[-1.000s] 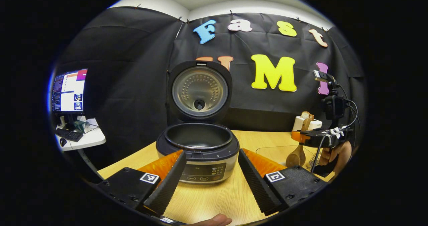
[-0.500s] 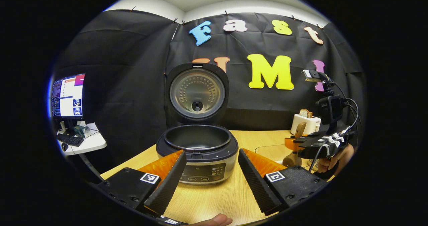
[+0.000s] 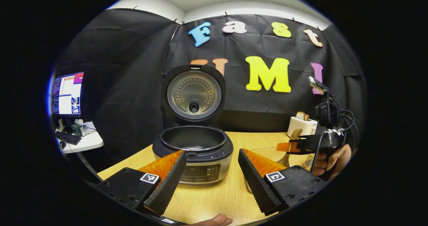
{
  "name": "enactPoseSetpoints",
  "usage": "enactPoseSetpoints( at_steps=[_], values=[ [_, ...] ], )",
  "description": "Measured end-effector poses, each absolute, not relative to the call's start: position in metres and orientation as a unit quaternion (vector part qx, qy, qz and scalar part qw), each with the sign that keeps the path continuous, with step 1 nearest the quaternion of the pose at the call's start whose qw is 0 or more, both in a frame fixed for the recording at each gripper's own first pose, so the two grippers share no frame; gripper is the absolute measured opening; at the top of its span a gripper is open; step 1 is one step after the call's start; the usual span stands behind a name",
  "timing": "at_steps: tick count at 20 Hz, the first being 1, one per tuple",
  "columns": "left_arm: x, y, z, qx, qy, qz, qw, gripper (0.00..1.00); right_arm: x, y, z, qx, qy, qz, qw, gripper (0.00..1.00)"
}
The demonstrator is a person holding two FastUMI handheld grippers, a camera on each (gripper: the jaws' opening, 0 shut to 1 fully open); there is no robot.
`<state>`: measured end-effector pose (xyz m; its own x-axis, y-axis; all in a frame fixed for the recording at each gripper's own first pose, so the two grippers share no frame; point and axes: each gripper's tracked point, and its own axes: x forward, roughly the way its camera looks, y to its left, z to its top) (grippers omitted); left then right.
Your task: Close the left gripper, press the button to open the rice cooker; take a wooden spoon from the chopstick holder with the right hand, scoop a spoonful of rice and pour it into the rice cooker, then put the wooden spoon back into the chopstick holder.
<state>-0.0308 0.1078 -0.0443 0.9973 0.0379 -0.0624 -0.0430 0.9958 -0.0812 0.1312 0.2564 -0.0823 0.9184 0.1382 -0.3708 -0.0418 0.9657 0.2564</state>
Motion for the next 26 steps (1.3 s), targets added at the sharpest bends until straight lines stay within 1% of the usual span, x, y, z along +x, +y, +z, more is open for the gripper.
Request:
enactPoseSetpoints(
  at_steps=[4, 6, 9, 11, 13, 14, 18, 21, 26],
  values=[
    [-0.030, 0.108, -0.049, -0.046, 0.037, 0.021, 0.998, 0.99, 0.127, 0.254, -0.085, 0.202, 0.209, 0.051, 0.955, 0.16],
    [-0.029, 0.109, -0.050, -0.048, 0.040, 0.021, 0.998, 0.99, 0.126, 0.243, -0.086, 0.247, 0.214, 0.046, 0.944, 0.14],
    [-0.029, 0.110, -0.050, -0.049, 0.039, 0.022, 0.998, 0.99, 0.124, 0.227, -0.094, 0.345, 0.229, 0.042, 0.909, 0.14],
    [-0.028, 0.108, -0.051, -0.053, 0.040, 0.019, 0.998, 0.99, 0.126, 0.222, -0.095, 0.386, 0.227, 0.049, 0.893, 0.14],
    [-0.027, 0.105, -0.053, -0.057, 0.048, 0.018, 0.997, 0.99, 0.128, 0.218, -0.098, 0.413, 0.225, 0.053, 0.881, 0.16],
    [-0.026, 0.104, -0.053, -0.059, 0.049, 0.016, 0.997, 0.99, 0.129, 0.217, -0.098, 0.424, 0.225, 0.057, 0.876, 0.14],
    [-0.025, 0.099, -0.051, -0.057, 0.047, 0.011, 0.997, 0.99, 0.132, 0.213, -0.101, 0.470, 0.230, 0.065, 0.850, 0.14],
    [-0.024, 0.098, -0.052, -0.056, 0.049, 0.011, 0.997, 0.99, 0.131, 0.219, -0.100, 0.514, 0.239, 0.083, 0.820, 0.14],
    [-0.024, 0.100, -0.051, -0.059, 0.051, 0.012, 0.997, 0.99, 0.132, 0.215, -0.093, 0.564, 0.228, 0.092, 0.788, 0.14]
  ],
)
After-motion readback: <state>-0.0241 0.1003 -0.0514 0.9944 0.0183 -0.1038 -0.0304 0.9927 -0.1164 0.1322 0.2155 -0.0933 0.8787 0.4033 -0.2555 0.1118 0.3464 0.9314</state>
